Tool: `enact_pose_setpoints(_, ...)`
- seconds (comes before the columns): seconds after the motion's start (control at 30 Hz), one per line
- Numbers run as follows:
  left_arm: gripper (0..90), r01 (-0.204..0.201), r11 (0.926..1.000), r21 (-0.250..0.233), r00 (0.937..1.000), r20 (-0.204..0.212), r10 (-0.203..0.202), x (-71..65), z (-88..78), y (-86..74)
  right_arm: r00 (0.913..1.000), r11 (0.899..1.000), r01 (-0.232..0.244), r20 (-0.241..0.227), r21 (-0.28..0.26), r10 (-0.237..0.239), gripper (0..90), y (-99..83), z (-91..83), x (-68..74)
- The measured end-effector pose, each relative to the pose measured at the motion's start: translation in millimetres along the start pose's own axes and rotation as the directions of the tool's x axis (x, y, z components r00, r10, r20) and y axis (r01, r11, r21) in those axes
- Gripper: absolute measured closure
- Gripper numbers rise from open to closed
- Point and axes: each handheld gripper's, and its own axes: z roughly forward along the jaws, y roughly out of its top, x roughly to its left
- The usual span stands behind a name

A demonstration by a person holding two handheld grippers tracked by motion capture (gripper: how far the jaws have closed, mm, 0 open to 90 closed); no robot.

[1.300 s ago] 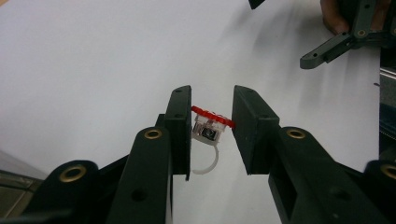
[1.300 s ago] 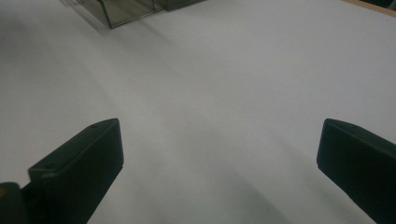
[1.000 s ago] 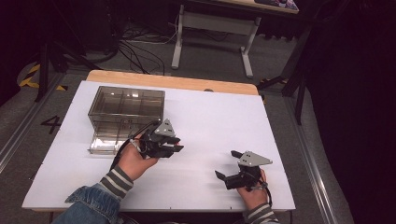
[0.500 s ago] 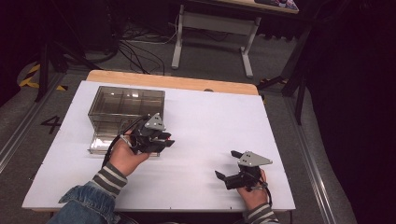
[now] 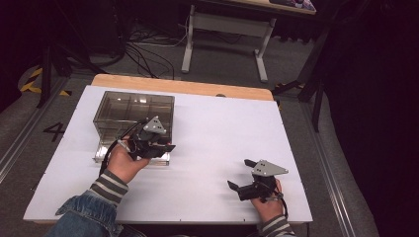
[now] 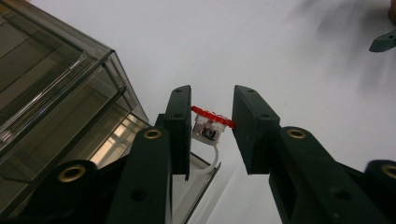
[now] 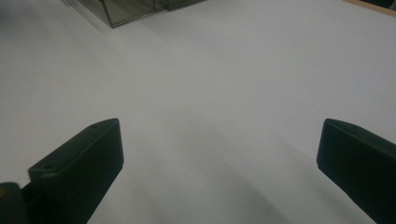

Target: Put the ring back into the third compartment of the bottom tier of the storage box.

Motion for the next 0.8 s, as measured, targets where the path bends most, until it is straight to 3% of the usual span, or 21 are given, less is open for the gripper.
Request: enact_pose_setpoints(0.8,68.3,0.064,0.9968,0.047,0.9977,-0.024,-0.063,20.3,1.6,-14.1,1.0,1.0,-0.002,-0.002,0.001,0.002,1.2,0.0,-0.1,0.1)
